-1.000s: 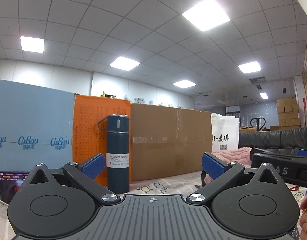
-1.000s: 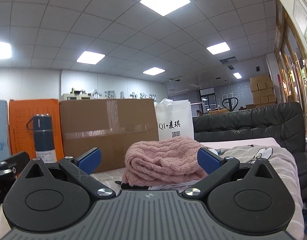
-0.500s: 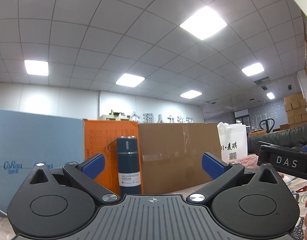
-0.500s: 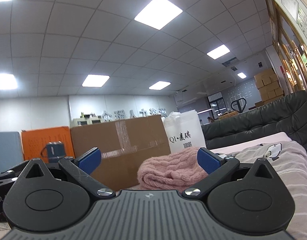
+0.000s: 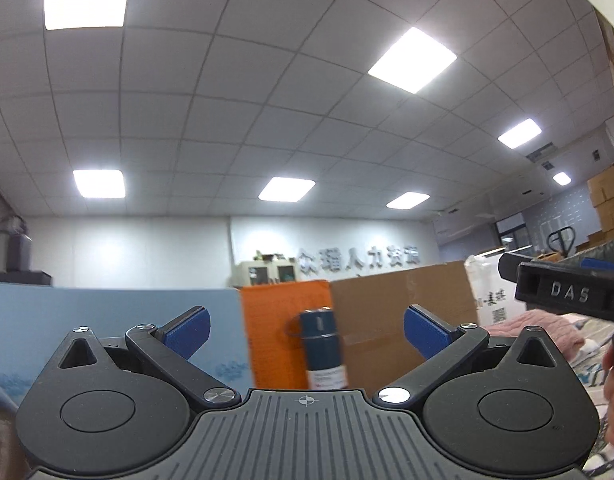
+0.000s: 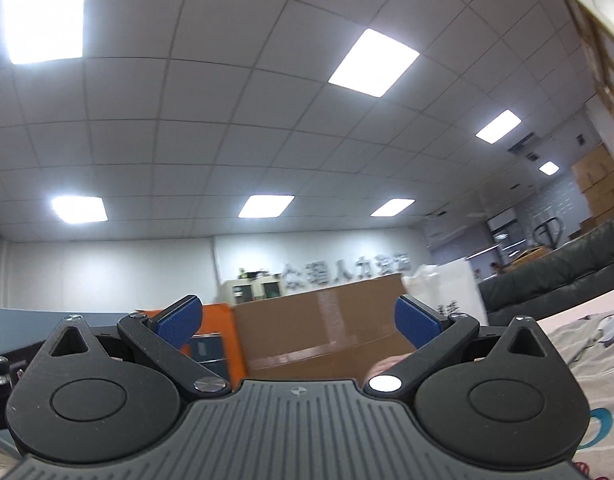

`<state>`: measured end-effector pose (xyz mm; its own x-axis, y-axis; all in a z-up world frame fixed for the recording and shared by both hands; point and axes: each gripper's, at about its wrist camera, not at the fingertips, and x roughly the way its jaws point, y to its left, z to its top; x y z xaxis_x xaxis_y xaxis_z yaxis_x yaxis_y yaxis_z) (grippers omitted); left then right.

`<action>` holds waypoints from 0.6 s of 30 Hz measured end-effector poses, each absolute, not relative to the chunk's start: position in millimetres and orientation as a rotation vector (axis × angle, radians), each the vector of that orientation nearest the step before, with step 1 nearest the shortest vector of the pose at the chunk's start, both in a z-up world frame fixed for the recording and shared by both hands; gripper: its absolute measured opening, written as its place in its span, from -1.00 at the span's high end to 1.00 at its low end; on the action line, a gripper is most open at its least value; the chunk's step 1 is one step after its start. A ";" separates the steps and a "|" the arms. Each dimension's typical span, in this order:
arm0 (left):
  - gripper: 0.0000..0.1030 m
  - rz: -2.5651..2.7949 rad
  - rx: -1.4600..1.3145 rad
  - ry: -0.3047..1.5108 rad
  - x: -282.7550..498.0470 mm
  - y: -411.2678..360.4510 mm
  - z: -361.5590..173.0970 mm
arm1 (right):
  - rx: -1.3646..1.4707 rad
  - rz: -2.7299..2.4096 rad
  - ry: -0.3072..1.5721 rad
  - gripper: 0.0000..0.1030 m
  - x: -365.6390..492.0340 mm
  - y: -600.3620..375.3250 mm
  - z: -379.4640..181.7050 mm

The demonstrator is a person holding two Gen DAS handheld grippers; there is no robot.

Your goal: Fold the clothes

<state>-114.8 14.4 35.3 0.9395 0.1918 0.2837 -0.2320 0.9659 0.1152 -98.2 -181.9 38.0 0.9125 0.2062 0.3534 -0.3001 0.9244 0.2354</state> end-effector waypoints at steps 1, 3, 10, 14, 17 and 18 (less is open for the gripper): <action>-1.00 0.228 0.150 -0.274 -120.7 17.4 36.1 | 0.302 0.300 -0.317 -1.00 -103.5 -179.0 41.1; -1.00 0.246 0.144 -0.273 -132.8 24.4 37.9 | 0.316 0.367 -0.293 -1.00 -115.0 -171.7 47.2; -1.00 0.359 0.116 -0.312 -179.1 57.5 46.4 | 0.265 0.620 -0.237 -1.00 -169.8 -129.8 64.6; -1.00 0.482 0.158 -0.356 -212.0 79.4 60.3 | 0.209 0.763 -0.215 -1.00 -203.7 -101.0 74.0; -1.00 0.593 0.198 -0.387 -239.0 98.4 74.4 | 0.137 0.873 -0.204 -1.00 -225.4 -72.5 78.8; -1.00 0.638 0.206 -0.399 -250.4 106.9 78.4 | 0.115 0.911 -0.195 -1.00 -230.5 -62.2 79.7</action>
